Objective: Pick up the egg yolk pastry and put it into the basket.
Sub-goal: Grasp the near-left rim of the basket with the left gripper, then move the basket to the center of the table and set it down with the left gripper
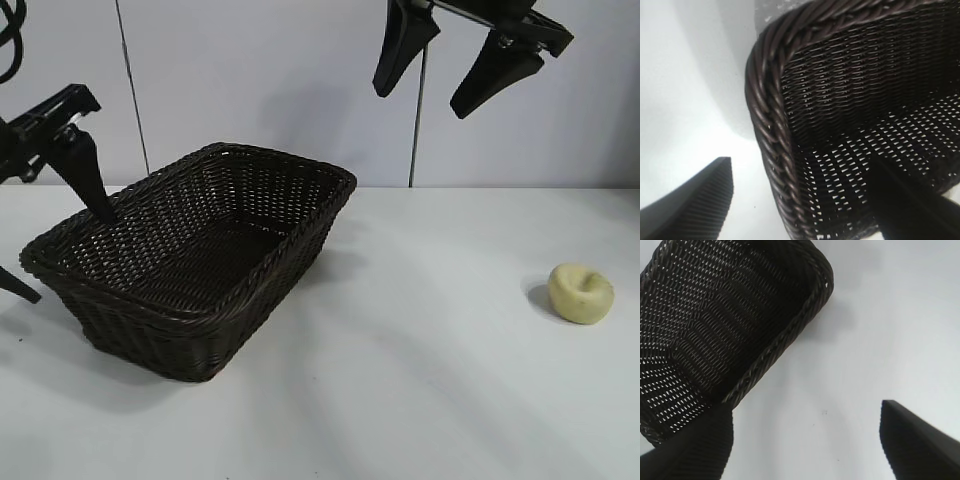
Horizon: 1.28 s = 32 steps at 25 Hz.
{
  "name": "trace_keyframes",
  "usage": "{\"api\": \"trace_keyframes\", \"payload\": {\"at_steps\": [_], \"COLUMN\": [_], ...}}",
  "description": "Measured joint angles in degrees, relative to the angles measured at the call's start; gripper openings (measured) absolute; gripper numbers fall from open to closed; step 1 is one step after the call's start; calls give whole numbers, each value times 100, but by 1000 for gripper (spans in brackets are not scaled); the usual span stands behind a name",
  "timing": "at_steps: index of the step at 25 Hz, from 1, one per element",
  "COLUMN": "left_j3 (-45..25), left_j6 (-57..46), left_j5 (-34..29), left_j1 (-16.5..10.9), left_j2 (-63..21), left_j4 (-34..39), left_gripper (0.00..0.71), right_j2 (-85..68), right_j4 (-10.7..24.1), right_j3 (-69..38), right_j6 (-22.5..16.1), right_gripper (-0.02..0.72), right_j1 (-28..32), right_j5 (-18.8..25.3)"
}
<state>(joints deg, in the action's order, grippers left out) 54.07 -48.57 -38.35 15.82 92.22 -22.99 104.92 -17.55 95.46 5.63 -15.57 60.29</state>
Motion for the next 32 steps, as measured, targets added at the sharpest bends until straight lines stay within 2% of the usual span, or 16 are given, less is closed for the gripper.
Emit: {"api": "trace_keyframes", "payload": {"at_steps": [5, 13, 15, 20, 26, 32], "left_j3": [0, 0, 0, 0, 6, 1], "left_j6": [-446, -530, -530, -551, -537, -444], "left_j5": [333, 554, 567, 609, 649, 441], "left_j1": [89, 89, 89, 89, 89, 89], "left_j2": [426, 1002, 1002, 1002, 972, 583], "left_j4": [315, 380, 380, 359, 267, 221], "left_gripper": [540, 522, 445, 122, 107, 106], "right_j2": [0, 0, 0, 0, 0, 0], "right_j4": [0, 0, 0, 0, 0, 0], "right_j3": [0, 0, 0, 0, 0, 0], "right_j6": [0, 0, 0, 0, 0, 0], "right_gripper": [580, 580, 580, 580, 580, 580], "right_j1": [0, 0, 0, 0, 0, 0], "right_j5": [0, 0, 0, 0, 17, 19]}}
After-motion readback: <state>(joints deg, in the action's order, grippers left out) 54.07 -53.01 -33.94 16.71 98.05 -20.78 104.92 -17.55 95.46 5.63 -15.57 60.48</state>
